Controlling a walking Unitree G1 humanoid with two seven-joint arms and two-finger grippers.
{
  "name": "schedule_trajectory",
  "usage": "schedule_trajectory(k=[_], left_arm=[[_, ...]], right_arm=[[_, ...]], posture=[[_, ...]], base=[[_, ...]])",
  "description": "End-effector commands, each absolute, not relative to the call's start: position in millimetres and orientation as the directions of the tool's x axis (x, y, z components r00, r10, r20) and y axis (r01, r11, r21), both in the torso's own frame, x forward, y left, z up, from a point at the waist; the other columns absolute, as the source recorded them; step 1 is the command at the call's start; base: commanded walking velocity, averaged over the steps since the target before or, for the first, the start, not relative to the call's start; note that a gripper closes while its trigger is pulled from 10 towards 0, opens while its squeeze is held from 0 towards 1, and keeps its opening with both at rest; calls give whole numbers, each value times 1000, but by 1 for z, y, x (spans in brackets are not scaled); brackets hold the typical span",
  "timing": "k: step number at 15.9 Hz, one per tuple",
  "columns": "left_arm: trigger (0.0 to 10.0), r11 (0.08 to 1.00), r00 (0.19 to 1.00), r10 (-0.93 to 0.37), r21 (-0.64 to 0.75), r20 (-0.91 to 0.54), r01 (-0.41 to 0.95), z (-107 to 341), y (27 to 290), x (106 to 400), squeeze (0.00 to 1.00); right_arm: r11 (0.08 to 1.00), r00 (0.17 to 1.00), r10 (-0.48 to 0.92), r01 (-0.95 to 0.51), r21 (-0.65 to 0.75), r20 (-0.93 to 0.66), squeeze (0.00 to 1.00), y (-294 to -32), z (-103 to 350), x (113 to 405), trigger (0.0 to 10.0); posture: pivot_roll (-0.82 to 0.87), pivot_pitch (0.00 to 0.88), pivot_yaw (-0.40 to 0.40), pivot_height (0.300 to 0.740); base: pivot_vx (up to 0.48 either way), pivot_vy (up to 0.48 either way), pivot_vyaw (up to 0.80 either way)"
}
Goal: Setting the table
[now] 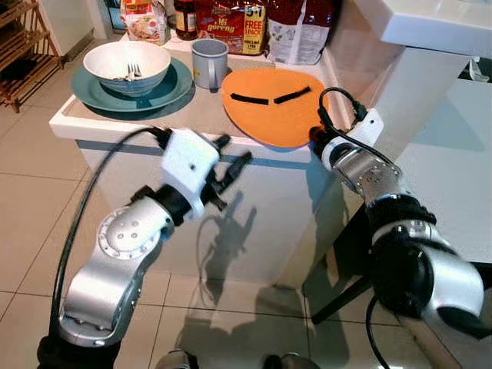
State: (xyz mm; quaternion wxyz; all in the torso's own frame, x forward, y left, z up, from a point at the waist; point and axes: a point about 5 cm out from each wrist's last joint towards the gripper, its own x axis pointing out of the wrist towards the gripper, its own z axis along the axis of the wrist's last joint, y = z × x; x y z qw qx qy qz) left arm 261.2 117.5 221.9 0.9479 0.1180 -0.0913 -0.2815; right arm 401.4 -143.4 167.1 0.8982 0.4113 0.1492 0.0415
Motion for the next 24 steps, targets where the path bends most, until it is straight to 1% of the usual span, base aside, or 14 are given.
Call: schedule_trajectory(k=[1, 2, 3, 6, 7, 8, 11, 12, 13, 15, 16, 17, 23, 24], left_arm=[[10000, 847, 854, -506, 258, 125, 464, 224, 123, 266, 0], [10000, 858, 863, -490, 248, 127, 450, 225, 125, 268, 0], [10000, 891, 891, -437, 191, 122, 411, 224, 131, 272, 0], [10000, 944, 941, -325, 91, 97, 316, 221, 146, 281, 0], [10000, 953, 949, -301, 60, 97, 297, 221, 149, 283, 965], [10000, 951, 947, -309, 46, 94, 305, 220, 148, 283, 1000], [10000, 951, 947, -308, 39, 90, 306, 221, 146, 284, 1000], [10000, 950, 945, -313, 31, 94, 312, 221, 146, 283, 941], [10000, 945, 939, -327, 34, 104, 326, 223, 147, 281, 0], [10000, 948, 940, -319, 34, 117, 317, 224, 151, 279, 0], [10000, 956, 949, -292, 29, 120, 291, 225, 156, 279, 0], [10000, 959, 952, -284, 27, 116, 283, 224, 158, 280, 0], [10000, 952, 949, -300, -35, 96, 304, 218, 157, 279, 0], [10000, 951, 951, -299, -63, 75, 304, 213, 158, 278, 0]], right_arm=[[681, 942, 243, 5, 732, -233, 0, -142, 162, 396, 0], [683, 941, 260, -22, 730, -215, 0, -142, 163, 395, 0], [679, 937, 296, -70, 731, -186, 0, -145, 162, 390, 0], [661, 936, 317, -105, 743, -149, 0, -163, 158, 377, 0], [653, 938, 320, -113, 749, -137, 0, -168, 158, 371, 0], [643, 937, 326, -123, 756, -125, 0, -172, 158, 366, 0], [588, 931, 364, -198, 785, -38, 0, -178, 166, 355, 0], [554, 923, 384, -232, 800, 2, 0, -181, 170, 350, 0], [527, 914, 404, -262, 809, 33, 0, -184, 173, 344, 0], [493, 903, 422, -299, 817, 75, 0, -192, 176, 336, 0], [464, 902, 422, -301, 833, 91, 0, -199, 177, 333, 0], [466, 912, 403, -276, 840, 76, 0, -202, 174, 333, 0], [421, 899, 425, -300, 856, 105, 0, -199, 177, 328, 0], [389, 887, 441, -327, 861, 138, 0, -199, 181, 326, 0]], posture=[[34, 73, -62, 740], [34, 73, -62, 740], [32, 77, -55, 740], [26, 83, -52, 740], [23, 83, -48, 740], [22, 85, -45, 740], [21, 86, -41, 740], [22, 83, -44, 740], [22, 81, -45, 740], [22, 78, -46, 740], [20, 73, -46, 740], [20, 71, -47, 740], [22, 63, -49, 740], [20, 63, -47, 740]], base=[[0, 0, 0], [0, 0, 0], [0, 0, 0], [0, 0, 0], [0, 0, 0], [0, 0, 0], [0, 0, 0], [0, 0, 0], [0, 0, 0], [0, 0, 0], [0, 0, 0], [0, 0, 0], [0, 0, 0], [0, 0, 0]])
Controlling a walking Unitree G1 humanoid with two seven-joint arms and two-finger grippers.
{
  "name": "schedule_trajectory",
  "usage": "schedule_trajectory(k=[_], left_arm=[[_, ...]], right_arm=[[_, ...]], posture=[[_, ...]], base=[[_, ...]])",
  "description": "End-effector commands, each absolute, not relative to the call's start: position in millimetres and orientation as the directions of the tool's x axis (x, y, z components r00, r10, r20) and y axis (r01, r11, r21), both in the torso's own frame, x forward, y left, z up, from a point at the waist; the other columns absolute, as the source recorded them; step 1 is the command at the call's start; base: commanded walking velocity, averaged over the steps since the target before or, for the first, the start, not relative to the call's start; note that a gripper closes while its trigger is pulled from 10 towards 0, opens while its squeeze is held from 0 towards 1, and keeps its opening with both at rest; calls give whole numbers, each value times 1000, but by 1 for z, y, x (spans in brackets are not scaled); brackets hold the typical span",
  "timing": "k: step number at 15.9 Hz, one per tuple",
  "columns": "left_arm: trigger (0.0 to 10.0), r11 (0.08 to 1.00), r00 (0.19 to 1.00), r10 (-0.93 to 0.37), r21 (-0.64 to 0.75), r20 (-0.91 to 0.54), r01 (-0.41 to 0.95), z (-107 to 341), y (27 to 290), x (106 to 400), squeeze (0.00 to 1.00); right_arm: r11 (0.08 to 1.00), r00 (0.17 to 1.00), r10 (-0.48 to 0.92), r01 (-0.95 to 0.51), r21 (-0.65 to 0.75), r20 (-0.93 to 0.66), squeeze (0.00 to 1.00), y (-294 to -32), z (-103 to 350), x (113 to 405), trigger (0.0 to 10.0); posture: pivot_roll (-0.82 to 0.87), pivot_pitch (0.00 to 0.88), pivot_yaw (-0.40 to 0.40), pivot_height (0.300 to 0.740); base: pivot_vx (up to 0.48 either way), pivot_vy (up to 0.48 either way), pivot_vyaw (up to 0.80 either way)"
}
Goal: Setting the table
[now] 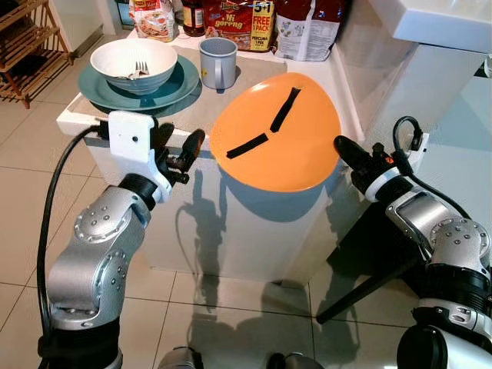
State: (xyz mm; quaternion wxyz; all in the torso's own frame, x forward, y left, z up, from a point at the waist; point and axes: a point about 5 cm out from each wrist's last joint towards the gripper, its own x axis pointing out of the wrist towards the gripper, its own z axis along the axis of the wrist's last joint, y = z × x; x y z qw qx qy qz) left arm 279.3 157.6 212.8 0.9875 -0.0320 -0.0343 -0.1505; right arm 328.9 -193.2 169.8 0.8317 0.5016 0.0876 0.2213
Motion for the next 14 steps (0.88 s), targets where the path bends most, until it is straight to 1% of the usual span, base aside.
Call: schedule_trajectory(k=[1, 2, 3, 7, 9, 10, 11, 12, 13, 14], left_arm=[[10000, 951, 953, -294, -77, 72, 299, 211, 159, 278, 0], [10000, 952, 955, -286, -92, 77, 293, 212, 160, 279, 0], [10000, 952, 955, -285, -94, 81, 292, 213, 161, 279, 0], [10000, 958, 960, -264, -90, 92, 272, 216, 166, 279, 0], [10000, 954, 963, -254, -140, 93, 265, 215, 169, 280, 0], [10000, 928, 955, -283, -224, 90, 297, 212, 167, 280, 259], [10000, 913, 948, -304, -255, 94, 318, 211, 166, 280, 259], [10000, 877, 934, -332, -323, 129, 356, 213, 164, 279, 1000], [10000, 833, 943, -297, -442, 151, 333, 211, 171, 283, 1000], [10000, 816, 946, -286, -478, 153, 324, 210, 173, 285, 1000]], right_arm=[[362, 879, 451, -341, 868, 158, 0, -200, 183, 324, 0], [313, 878, 446, -337, 888, 176, 0, -204, 183, 323, 0], [290, 880, 440, -327, 899, 178, 0, -206, 182, 322, 0], [274, 888, 429, -304, 913, 167, 0, -209, 177, 321, 0], [259, 887, 427, -303, 917, 172, 0, -210, 177, 321, 0], [248, 884, 428, -314, 917, 187, 0, -213, 180, 320, 0], [244, 883, 427, -318, 916, 193, 0, -214, 181, 320, 0], [240, 883, 425, -323, 915, 200, 0, -215, 183, 319, 0], [234, 878, 427, -339, 911, 217, 0, -216, 186, 318, 0], [231, 875, 428, -346, 910, 224, 0, -216, 188, 318, 0]], posture=[[17, 60, -46, 740], [17, 60, -46, 740], [17, 59, -46, 740], [18, 63, -47, 740], [18, 66, -52, 740], [17, 67, -53, 740], [17, 67, -53, 740], [11, 70, -52, 740], [11, 71, -52, 740], [11, 71, -52, 740]], base=[[0, 0, 0], [0, 0, 0], [0, 0, 0], [0, 0, 0], [0, 0, 0], [0, 0, 0], [0, 0, 0], [0, 0, 0], [0, 0, 0], [0, 0, 0]])
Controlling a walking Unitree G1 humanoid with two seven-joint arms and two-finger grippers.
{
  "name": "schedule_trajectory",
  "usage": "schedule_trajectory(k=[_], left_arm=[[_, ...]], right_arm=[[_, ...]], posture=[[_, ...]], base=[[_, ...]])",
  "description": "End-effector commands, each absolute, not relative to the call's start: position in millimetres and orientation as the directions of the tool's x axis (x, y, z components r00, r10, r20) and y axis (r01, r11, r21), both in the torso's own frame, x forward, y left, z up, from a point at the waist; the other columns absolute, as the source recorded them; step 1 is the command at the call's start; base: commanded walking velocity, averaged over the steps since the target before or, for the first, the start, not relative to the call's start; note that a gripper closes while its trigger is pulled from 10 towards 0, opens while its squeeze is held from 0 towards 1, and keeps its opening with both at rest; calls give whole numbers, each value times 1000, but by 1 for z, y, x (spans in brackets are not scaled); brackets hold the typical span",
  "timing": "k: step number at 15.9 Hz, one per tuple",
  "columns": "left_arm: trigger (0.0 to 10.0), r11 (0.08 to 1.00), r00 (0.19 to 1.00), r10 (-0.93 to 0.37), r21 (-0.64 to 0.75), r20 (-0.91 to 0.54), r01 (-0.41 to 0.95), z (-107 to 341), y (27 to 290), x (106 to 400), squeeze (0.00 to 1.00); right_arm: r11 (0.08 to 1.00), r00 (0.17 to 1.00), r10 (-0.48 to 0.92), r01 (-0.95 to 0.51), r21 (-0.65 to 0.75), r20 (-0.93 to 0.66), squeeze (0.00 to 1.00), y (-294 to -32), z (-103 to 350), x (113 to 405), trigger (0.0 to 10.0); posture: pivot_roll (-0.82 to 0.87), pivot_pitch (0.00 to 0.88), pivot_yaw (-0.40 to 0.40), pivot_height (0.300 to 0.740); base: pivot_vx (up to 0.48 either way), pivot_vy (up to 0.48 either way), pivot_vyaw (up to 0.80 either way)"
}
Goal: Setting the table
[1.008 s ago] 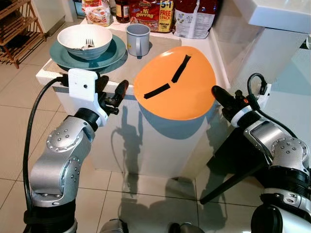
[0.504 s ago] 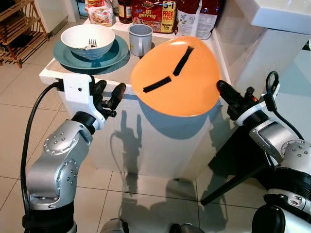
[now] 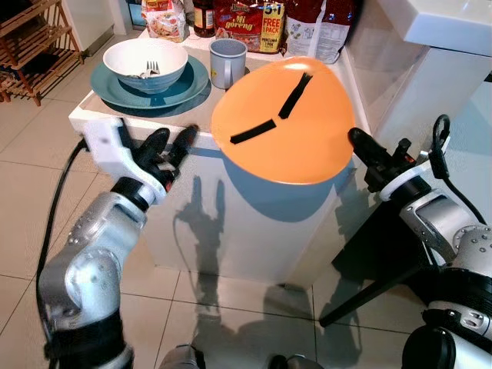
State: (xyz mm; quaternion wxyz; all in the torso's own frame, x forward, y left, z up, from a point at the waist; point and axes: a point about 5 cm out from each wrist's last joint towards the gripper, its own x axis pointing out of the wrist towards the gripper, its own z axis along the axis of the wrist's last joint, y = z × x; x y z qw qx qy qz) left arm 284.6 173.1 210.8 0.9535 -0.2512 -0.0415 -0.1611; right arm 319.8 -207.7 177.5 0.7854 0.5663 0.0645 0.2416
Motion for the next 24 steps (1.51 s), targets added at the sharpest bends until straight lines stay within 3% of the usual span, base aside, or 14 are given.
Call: schedule_trajectory(k=[1, 2, 3, 4, 10, 24], left_arm=[[10000, 780, 942, -302, -530, 145, 332, 205, 176, 287, 1000], [10000, 763, 940, -312, -553, 142, 336, 204, 178, 287, 890], [10000, 708, 927, -339, -606, 159, 363, 204, 178, 289, 188], [10000, 638, 911, -361, -660, 200, 398, 208, 177, 290, 0], [10000, 441, 821, -462, -716, 336, 541, 225, 167, 286, 0], [10000, 400, 772, -563, -720, 295, 567, 221, 149, 288, 0]], right_arm=[[221, 869, 432, -362, 906, 242, 0, -216, 191, 317, 0], [213, 864, 435, -373, 903, 254, 0, -216, 193, 316, 0], [207, 858, 440, -386, 899, 267, 0, -215, 196, 315, 0], [200, 852, 443, -397, 896, 279, 0, -214, 199, 314, 0], [168, 842, 444, -416, 894, 308, 0, -212, 207, 314, 0], [95, 806, 494, -424, 901, 327, 0, -183, 211, 319, 0]], posture=[[5, 76, -52, 740], [3, 78, -50, 740], [1, 81, -50, 740], [1, 83, -50, 740], [4, 87, -47, 740], [6, 91, -37, 740]], base=[[0, 0, 0], [0, 0, 0], [0, 0, 0], [0, 0, 0], [0, 0, 0], [0, 0, 0]])
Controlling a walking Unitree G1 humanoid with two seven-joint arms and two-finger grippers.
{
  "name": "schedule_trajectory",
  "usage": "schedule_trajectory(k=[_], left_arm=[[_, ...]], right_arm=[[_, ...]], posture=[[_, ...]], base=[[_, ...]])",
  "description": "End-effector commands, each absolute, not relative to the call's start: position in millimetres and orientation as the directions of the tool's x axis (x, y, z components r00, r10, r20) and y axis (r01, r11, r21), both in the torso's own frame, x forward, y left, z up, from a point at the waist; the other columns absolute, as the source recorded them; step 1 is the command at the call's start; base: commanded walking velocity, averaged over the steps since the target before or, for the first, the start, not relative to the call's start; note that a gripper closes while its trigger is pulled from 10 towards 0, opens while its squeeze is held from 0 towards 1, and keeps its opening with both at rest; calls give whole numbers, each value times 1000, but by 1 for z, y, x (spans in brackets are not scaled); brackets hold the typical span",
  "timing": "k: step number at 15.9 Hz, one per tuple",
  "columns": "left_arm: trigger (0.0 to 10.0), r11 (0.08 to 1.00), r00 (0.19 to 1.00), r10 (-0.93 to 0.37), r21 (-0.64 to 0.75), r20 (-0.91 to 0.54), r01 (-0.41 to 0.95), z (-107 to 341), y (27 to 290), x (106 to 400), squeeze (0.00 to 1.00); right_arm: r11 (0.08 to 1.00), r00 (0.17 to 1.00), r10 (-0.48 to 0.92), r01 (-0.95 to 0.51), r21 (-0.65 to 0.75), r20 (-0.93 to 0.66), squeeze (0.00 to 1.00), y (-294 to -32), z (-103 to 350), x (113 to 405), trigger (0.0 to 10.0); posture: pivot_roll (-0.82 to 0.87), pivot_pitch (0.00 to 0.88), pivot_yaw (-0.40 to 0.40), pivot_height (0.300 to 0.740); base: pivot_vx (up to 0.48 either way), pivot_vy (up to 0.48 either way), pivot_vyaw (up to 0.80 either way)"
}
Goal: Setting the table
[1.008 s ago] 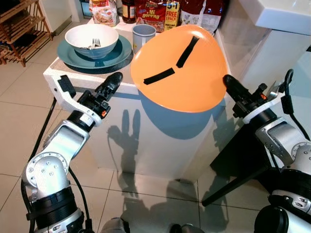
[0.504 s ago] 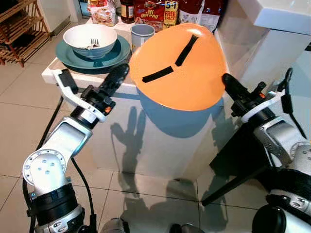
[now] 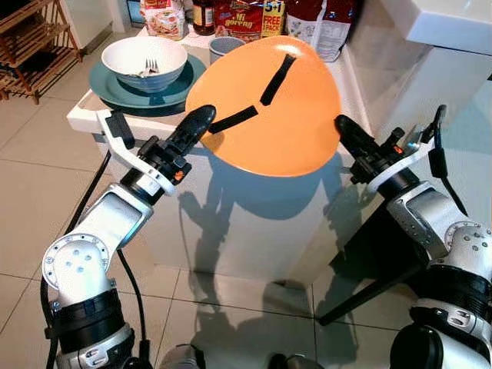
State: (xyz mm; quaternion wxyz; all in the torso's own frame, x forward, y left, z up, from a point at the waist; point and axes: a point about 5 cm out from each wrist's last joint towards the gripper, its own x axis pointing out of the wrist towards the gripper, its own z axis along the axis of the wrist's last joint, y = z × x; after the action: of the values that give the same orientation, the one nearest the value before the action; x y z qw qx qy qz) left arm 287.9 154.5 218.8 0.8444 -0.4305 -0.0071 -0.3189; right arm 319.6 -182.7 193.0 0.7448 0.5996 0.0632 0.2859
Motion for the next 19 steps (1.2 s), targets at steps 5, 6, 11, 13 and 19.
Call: schedule_trajectory(k=[5, 6, 11, 13, 19], left_arm=[[10000, 443, 801, -519, -707, 299, 552, 224, 165, 287, 0], [10000, 455, 809, -509, -705, 295, 544, 223, 170, 288, 0], [10000, 487, 834, -482, -709, 270, 510, 217, 182, 288, 0], [10000, 474, 826, -493, -712, 273, 518, 217, 177, 289, 0], [10000, 418, 780, -547, -709, 302, 568, 222, 156, 296, 0]], right_arm=[[117, 820, 472, -423, 898, 325, 0, -193, 214, 320, 0], [119, 821, 468, -426, 897, 328, 0, -195, 215, 320, 0], [116, 823, 456, -432, 895, 338, 0, -198, 218, 321, 0], [110, 819, 460, -435, 894, 342, 0, -196, 217, 320, 0], [84, 800, 501, -426, 901, 331, 0, -180, 211, 316, 0]], posture=[[5, 91, -38, 740], [5, 91, -38, 740], [7, 90, -37, 740], [6, 90, -38, 740], [4, 88, -31, 740]], base=[[0, 0, 0], [0, 0, 0], [0, 0, 0], [0, 0, 0], [0, 0, 0]])
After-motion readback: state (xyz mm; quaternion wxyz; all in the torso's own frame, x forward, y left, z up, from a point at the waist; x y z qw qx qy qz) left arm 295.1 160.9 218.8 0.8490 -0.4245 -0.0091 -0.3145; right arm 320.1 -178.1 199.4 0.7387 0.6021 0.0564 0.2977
